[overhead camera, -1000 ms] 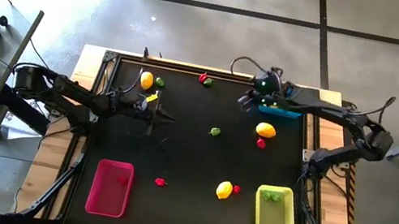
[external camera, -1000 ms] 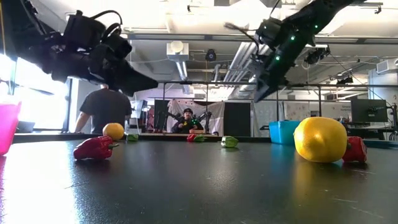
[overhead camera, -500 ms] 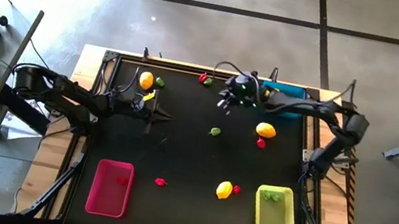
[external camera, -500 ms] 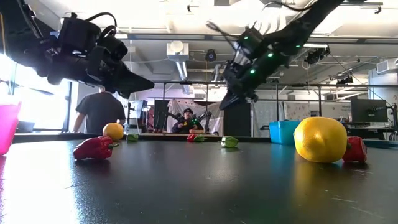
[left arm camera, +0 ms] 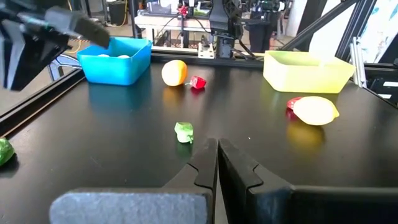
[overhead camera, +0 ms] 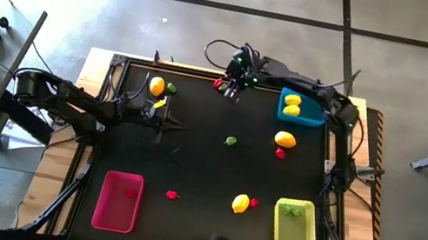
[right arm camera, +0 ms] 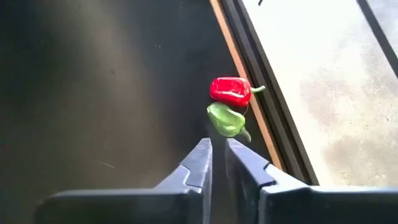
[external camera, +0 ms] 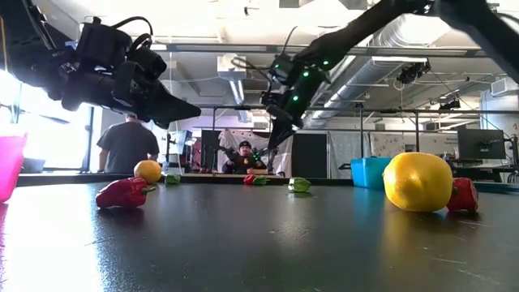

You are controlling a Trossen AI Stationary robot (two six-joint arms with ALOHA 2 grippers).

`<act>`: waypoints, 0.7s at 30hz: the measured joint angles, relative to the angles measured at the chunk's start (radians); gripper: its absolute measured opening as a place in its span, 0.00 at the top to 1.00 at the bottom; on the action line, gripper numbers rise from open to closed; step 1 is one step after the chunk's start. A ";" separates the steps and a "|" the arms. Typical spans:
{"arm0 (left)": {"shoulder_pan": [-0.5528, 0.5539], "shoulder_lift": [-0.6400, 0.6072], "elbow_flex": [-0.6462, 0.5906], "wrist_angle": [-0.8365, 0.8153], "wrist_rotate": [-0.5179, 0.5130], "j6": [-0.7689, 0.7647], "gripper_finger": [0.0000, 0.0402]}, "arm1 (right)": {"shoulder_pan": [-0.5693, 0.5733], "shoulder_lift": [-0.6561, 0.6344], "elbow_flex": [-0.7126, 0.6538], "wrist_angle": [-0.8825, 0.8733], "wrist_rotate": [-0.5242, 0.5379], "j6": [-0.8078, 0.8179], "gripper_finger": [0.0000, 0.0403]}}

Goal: Sort produce into baskets
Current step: Put the green chili pepper into the yellow bin

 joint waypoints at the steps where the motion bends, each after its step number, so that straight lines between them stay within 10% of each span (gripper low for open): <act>1: 0.000 0.000 0.000 -0.001 0.000 0.000 1.00 | 0.000 0.025 0.031 -0.021 0.000 -0.013 0.89; 13: 0.000 0.000 0.000 -0.014 0.000 0.003 1.00 | -0.002 0.229 0.245 -0.108 0.000 -0.089 0.50; 21: 0.000 0.000 0.000 -0.016 0.000 0.011 1.00 | -0.029 0.274 0.250 -0.095 0.001 -0.087 0.48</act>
